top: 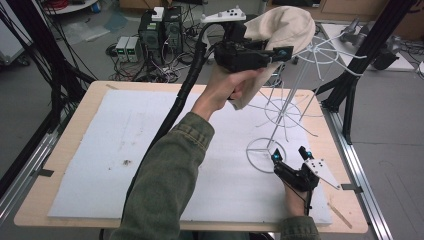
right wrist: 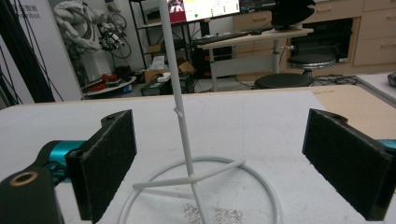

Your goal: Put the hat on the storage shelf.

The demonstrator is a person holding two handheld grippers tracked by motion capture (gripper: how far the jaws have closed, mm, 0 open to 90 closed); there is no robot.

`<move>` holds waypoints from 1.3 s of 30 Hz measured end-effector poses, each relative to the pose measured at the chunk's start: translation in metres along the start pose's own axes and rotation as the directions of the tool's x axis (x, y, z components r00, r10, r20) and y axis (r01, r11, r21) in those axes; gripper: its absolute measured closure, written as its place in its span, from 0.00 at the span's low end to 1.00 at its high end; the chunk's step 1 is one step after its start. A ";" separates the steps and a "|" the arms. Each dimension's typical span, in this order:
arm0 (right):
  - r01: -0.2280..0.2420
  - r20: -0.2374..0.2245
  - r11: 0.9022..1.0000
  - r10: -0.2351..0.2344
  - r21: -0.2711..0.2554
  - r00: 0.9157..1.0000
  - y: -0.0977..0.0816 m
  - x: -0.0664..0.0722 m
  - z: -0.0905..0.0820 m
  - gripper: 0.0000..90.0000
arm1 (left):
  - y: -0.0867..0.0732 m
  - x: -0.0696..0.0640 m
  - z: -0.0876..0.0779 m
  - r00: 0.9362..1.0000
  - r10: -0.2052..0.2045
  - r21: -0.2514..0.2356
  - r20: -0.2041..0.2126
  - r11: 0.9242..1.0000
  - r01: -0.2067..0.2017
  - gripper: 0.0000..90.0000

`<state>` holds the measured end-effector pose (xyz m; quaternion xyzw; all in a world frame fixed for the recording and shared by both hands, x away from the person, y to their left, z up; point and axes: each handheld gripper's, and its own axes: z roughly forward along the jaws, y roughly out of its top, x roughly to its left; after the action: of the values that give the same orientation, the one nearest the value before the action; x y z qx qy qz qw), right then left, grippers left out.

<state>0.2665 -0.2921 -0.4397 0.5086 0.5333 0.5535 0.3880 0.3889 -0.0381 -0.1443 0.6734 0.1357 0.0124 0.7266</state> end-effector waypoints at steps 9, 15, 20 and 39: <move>-0.005 0.005 1.000 0.005 -0.005 1.000 0.000 -0.001 0.000 0.10 | -0.007 0.001 -0.016 1.000 0.006 -0.061 -0.015 0.998 -0.007 0.47; -0.006 0.006 1.000 0.006 -0.002 1.000 0.000 -0.001 0.000 0.10 | -0.009 0.005 -0.032 0.999 0.000 -0.109 -0.040 0.994 -0.005 0.42; -0.008 0.008 1.000 0.008 -0.002 1.000 0.000 -0.001 0.000 0.10 | -0.009 0.007 -0.046 0.998 -0.001 -0.137 -0.063 0.991 -0.008 0.41; -0.014 0.016 1.000 0.013 0.001 1.000 -0.001 0.001 -0.002 0.10 | -0.019 0.006 -0.104 0.983 0.018 -0.180 -0.182 0.982 -0.052 0.39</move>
<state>0.2640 -0.2920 -0.4400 0.5167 0.5272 0.5518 0.3881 0.3693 0.0629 -0.1693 0.6020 0.1871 0.0984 0.7700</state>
